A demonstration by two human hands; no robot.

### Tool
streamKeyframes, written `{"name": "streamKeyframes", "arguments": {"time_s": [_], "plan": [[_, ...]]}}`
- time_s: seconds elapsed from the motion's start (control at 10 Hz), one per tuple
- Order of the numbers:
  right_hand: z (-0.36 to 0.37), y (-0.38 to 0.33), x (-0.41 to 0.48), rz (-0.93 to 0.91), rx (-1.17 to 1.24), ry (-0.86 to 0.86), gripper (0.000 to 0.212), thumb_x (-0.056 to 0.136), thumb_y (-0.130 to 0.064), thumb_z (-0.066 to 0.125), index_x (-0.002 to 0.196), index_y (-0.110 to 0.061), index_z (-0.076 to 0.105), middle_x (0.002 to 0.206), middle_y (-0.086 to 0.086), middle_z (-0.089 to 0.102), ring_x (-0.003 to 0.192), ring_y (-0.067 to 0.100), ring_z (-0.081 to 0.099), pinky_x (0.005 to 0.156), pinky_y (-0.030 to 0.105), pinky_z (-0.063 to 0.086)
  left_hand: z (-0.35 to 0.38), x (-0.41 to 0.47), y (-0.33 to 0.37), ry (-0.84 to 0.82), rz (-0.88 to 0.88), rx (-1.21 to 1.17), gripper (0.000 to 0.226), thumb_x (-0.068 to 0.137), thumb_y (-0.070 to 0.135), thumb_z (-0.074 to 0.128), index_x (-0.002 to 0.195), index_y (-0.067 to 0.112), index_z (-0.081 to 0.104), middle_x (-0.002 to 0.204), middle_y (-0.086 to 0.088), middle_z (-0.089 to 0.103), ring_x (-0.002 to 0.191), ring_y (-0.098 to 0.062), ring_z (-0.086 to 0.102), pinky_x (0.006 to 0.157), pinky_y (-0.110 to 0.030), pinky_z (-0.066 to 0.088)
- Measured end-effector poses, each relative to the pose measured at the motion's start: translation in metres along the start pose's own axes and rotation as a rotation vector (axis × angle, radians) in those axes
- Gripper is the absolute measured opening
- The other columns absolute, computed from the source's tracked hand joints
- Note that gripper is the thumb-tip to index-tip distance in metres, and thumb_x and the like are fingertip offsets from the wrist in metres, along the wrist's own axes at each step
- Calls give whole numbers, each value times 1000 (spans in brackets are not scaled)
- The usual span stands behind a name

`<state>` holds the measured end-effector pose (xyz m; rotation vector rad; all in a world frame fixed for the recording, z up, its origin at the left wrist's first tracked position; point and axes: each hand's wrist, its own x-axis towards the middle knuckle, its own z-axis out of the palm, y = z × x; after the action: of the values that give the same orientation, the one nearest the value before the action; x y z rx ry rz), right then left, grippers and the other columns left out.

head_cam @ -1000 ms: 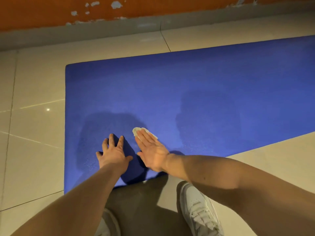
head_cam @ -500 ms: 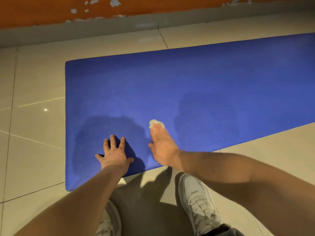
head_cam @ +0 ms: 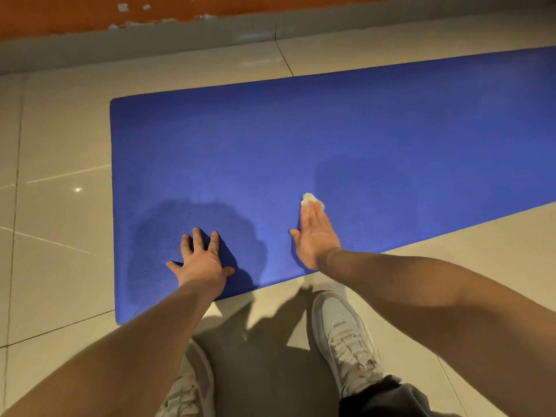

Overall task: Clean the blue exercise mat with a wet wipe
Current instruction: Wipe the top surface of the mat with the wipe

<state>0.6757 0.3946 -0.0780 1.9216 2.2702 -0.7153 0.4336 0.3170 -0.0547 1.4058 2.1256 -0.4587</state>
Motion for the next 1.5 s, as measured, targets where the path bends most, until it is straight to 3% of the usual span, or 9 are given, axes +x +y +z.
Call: {"name": "streamKeyframes", "arguments": {"time_s": [0.1,0.2,0.6,0.8,1.0,1.1,1.2,1.3,1.5], "plan": [[26,-41,-38,-244,-57,-32,73,105,-32,40,159,-3,-1,167,13,-9,154,32,-7,126,45,4,1,1,0,12,0,-5,92,94,52,60,158,37,-4,164,1,-21,152,-28,-16,115,-67,17],[47,-50,-64,-380,-128,-125,73,108,-36,32,159,-6,-11,164,4,-29,151,23,-28,126,41,-6,1,2,1,12,-5,-13,92,94,52,61,158,38,-3,164,1,-21,152,-28,-16,115,-67,18],[1,43,-50,-123,-354,-198,69,109,-43,13,157,-5,-16,165,10,-25,153,25,-22,126,41,-4,4,2,2,35,1,-25,92,93,50,63,158,37,-1,165,1,-18,152,-28,-15,115,-68,15],[35,-7,-88,-463,-132,-201,75,101,-46,14,160,-2,3,167,12,-15,154,26,-17,127,42,-3,3,2,1,31,-11,-20,93,93,52,63,158,38,-2,164,1,-18,152,-29,-14,114,-68,17],[28,1,-90,-540,-312,-233,70,105,-47,15,161,-6,4,168,10,-10,152,20,-21,123,35,-15,6,0,-2,40,3,-40,90,93,52,61,158,38,0,165,2,-16,152,-27,-14,116,-66,15],[8,35,-85,-476,-359,-199,77,101,-54,1,161,-6,6,168,8,-8,150,16,-21,126,38,-9,5,-4,-3,48,15,-56,89,94,52,60,159,37,1,165,2,-15,152,-26,-13,117,-65,14],[-8,63,-83,-419,-454,-193,113,74,-64,-44,160,-4,-1,168,10,-11,152,20,-20,124,36,-12,7,-6,-5,68,35,-59,87,95,54,58,159,36,3,166,2,-13,153,-26,-12,118,-63,15],[-14,69,-84,-419,-428,-223,117,68,-62,-50,158,-3,-6,165,11,-18,149,21,-27,121,35,-16,10,-8,-9,101,54,-56,83,95,55,56,159,35,6,166,2,-8,153,-26,-9,118,-60,15],[22,36,-87,-512,-268,-124,70,107,-47,17,160,-3,5,168,8,-15,155,21,-16,127,42,7,22,-14,-28,191,153,7,69,102,49,44,159,30,11,166,0,-1,152,-25,-3,121,-52,14]]}}
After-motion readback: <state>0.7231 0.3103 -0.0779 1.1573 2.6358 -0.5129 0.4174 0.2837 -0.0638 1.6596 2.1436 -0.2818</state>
